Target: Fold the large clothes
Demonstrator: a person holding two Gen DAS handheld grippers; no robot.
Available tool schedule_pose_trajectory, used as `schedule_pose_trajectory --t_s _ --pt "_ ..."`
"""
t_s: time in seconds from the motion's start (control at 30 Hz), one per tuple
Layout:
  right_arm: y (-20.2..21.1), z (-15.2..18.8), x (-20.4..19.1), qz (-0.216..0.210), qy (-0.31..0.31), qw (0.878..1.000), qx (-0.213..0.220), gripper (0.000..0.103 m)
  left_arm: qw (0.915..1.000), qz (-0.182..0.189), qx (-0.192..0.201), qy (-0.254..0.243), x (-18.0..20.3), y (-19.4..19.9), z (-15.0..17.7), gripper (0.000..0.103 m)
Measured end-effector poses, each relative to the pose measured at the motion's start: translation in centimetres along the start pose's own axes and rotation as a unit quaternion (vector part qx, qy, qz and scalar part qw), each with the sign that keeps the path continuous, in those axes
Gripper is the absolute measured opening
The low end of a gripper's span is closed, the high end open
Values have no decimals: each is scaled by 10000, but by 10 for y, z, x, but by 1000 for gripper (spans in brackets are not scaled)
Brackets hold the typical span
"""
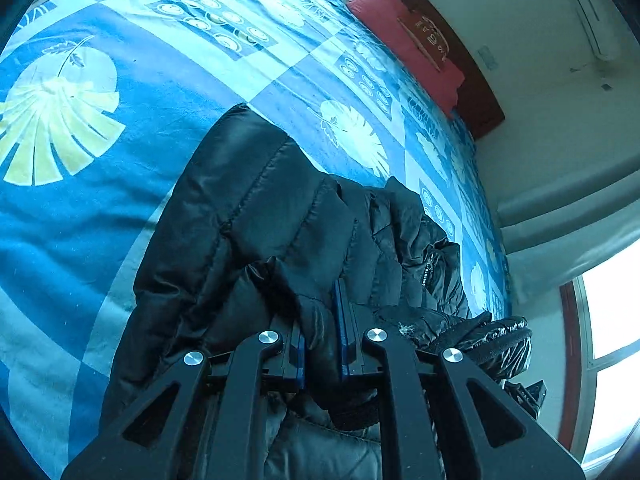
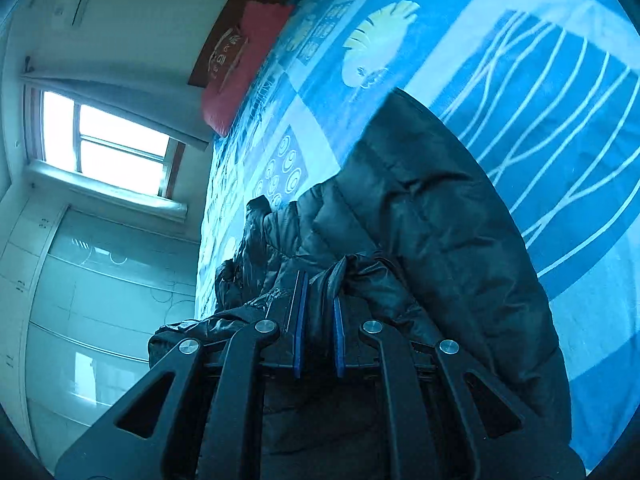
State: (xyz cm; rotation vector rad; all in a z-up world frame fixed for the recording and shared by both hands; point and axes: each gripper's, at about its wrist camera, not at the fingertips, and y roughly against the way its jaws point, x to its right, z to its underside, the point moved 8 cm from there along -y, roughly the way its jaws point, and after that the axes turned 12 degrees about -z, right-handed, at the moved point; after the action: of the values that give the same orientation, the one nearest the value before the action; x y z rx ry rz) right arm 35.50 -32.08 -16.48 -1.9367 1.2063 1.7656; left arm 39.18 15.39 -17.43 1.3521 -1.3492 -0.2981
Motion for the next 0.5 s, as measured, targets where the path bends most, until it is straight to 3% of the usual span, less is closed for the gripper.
schedule_pose_trajectory --t_s 0.1,0.13,0.27,0.4,0.5 --pt "2 0 -5 -91 37 9999 -32 19 9999 164 0 17 4 8 0 17" --pt "4 1 -8 -126 46 9999 -31 22 9996 276 -4 63 5 13 -1 24" --pt "20 1 -20 -220 174 9996 56 49 9973 680 25 277 10 35 -4 48" --pt "33 3 -33 -177 462 9988 16 51 9967 767 213 157 19 58 -7 64" --pt "42 -2 -35 96 826 9965 6 52 9972 513 462 -277 22 70 -10 65"
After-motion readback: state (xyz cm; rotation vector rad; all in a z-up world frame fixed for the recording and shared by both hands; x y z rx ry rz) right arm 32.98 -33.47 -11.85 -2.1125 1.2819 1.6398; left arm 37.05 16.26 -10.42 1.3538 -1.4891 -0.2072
